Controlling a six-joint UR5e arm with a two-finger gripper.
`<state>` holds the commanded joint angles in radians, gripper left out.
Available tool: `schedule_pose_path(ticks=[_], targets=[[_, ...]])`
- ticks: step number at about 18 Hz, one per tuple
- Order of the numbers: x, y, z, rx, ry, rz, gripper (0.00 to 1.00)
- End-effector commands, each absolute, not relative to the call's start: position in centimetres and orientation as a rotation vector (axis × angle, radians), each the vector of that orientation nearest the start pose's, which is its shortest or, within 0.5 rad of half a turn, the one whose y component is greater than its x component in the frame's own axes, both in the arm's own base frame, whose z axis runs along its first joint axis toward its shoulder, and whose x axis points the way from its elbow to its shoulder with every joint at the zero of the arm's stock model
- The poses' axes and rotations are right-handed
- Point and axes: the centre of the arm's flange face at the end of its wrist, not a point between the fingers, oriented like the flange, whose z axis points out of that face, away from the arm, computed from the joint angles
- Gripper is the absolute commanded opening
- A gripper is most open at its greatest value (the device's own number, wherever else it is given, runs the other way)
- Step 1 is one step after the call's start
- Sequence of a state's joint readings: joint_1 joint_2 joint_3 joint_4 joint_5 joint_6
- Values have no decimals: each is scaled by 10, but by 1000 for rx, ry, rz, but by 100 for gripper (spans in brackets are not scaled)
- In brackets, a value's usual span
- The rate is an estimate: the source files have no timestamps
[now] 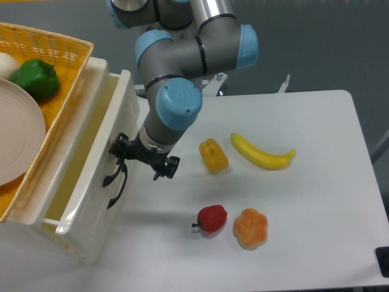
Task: Slide the top white drawer open
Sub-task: 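Pull the upper drawer outward from the cabinet by its handle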
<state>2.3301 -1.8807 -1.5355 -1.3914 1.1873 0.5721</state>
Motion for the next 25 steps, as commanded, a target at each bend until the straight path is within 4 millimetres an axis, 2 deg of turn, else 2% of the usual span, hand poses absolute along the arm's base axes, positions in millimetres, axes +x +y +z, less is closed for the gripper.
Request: schedule_pose_path(ticks=[6, 13, 20, 25], targets=[[-309, 542, 358, -2898, -340, -515, 100], [-332, 536, 369, -2859, -373, -458, 100], [-347, 531, 361, -2856, -406, -461, 100], [-357, 525, 363, -2847, -427, -451, 100]])
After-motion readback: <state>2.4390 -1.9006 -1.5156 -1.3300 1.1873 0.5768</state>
